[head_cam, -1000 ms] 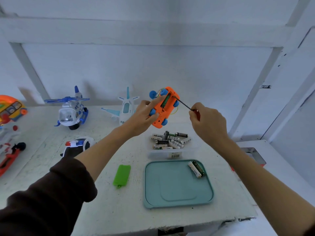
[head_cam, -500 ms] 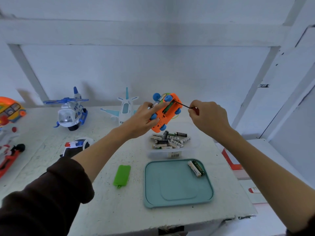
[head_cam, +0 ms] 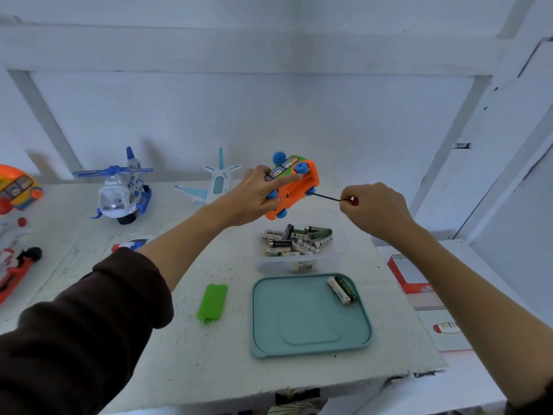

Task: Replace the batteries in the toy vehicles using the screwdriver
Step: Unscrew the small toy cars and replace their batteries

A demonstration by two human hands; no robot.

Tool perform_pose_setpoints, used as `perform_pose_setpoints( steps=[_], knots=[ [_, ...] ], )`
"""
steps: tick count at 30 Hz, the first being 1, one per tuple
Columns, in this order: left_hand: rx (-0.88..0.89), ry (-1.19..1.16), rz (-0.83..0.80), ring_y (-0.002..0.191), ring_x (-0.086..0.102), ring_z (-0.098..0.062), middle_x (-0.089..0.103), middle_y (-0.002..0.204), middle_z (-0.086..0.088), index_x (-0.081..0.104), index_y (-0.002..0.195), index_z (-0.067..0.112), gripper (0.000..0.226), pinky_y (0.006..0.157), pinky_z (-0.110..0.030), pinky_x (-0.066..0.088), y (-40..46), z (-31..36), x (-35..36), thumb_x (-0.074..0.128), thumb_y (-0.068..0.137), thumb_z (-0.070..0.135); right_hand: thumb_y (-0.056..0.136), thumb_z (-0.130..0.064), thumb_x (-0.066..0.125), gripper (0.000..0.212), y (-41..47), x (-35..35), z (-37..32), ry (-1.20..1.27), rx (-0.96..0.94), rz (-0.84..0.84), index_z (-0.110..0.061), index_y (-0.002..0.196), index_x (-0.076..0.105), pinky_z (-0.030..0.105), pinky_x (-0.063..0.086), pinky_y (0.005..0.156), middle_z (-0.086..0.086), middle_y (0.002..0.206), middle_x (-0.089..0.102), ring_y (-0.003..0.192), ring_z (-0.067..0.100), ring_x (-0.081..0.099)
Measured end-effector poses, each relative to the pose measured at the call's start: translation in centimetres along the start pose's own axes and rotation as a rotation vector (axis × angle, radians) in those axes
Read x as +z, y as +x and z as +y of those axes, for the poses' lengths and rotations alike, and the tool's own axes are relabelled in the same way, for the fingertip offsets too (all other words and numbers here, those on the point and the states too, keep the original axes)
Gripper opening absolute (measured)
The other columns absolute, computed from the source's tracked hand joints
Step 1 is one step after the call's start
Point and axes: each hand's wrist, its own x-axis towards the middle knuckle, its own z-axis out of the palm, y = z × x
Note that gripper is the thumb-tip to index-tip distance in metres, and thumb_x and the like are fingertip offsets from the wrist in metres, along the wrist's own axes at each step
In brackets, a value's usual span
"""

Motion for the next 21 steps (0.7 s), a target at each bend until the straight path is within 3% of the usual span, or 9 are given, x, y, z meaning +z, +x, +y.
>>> perform_pose_setpoints(
  steps=[6,9,14,17,21],
  knots=[
    [-0.090,-0.277,0.091,0.111,0.035,-0.028,0.037,0.118,-0.015,0.019,0.138,0.052,0.052,0.099,-0.039,0.033,-1.3,-0.6,0.2,0.029,0.088,0.044,0.091,-0.026,0.049,0.017,-0.7,0.5,0.5,0.114,-0.018,-0.020,-0.018,0.093,0.064,0.025,0.037,0.061,-0.004,0.073,0.061,0.070,0.018,0.054],
    [-0.107,-0.495,0.202,0.114,0.043,-0.031,0.039,0.125,-0.017,0.026,0.138,0.052,0.051,0.096,-0.040,0.041,-2.6,-1.0,0.1,0.035,0.088,0.043,0.089,-0.025,0.054,0.013,-1.4,0.6,-0.6,0.229,-0.127,-0.070,-0.019,0.094,0.064,0.032,0.046,0.071,-0.007,0.084,0.061,0.081,0.016,0.056],
    [-0.121,-0.773,0.393,0.104,0.055,0.003,0.044,0.125,0.010,0.029,0.134,0.035,0.047,0.086,-0.019,0.050,-6.1,-0.8,-1.0,0.039,0.092,0.016,0.089,-0.017,0.052,0.018,-3.3,1.6,-4.8,0.292,-0.393,-0.171,-0.018,0.103,0.064,0.033,0.043,0.075,-0.011,0.089,0.052,0.081,0.011,0.048],
    [-0.173,-0.851,0.438,0.112,0.054,-0.012,0.042,0.131,0.007,0.027,0.134,0.038,0.048,0.092,-0.030,0.049,-8.4,-0.6,-1.3,0.041,0.091,0.023,0.089,-0.016,0.053,0.024,-4.8,3.2,-7.6,0.274,-0.613,-0.317,-0.020,0.111,0.062,0.032,0.043,0.078,-0.007,0.097,0.054,0.090,0.011,0.050],
    [-0.226,-0.879,0.495,0.111,0.055,-0.004,0.039,0.132,0.012,0.024,0.137,0.031,0.053,0.090,-0.027,0.052,-11.2,-0.2,-1.5,0.044,0.087,0.032,0.088,-0.013,0.057,0.023,-5.7,5.7,-10.6,0.251,-0.747,-0.502,-0.017,0.110,0.058,0.032,0.042,0.087,-0.003,0.107,0.058,0.098,0.009,0.048]
  ],
)
